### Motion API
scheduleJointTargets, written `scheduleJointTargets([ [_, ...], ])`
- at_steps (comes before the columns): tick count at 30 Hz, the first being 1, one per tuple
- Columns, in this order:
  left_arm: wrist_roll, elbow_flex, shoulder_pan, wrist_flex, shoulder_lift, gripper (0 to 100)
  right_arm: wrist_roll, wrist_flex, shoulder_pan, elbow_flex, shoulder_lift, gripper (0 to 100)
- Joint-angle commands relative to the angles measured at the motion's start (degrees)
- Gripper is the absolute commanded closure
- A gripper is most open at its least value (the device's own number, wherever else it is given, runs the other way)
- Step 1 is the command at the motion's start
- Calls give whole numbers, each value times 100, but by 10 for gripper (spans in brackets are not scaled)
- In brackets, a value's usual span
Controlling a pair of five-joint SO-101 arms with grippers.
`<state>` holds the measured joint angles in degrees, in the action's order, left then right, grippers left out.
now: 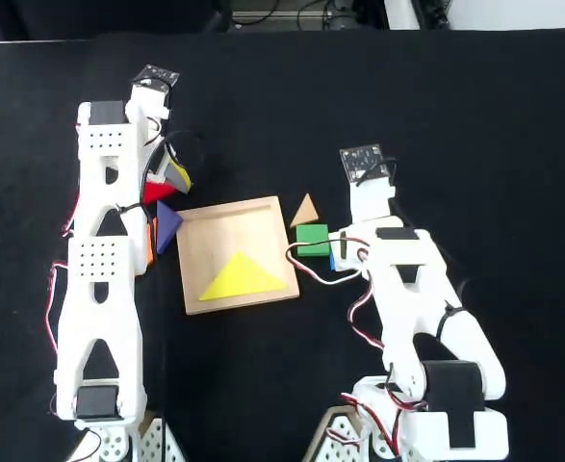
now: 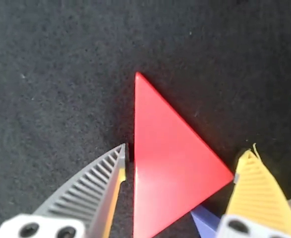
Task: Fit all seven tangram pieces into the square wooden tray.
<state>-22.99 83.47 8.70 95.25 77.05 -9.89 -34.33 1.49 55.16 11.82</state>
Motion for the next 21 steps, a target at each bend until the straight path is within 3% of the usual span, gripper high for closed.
scheduleJointTargets([
  [1,35,92,-57,-158,88,662,-53,-26,141,-338,-84,986],
  [7,-44,101,-48,-149,97,713,-53,-26,141,-338,-84,986],
  [11,-747,101,-127,62,88,802,-53,-26,141,-338,-84,986],
  [21,-809,110,-154,88,88,871,-53,-26,141,-338,-84,986],
])
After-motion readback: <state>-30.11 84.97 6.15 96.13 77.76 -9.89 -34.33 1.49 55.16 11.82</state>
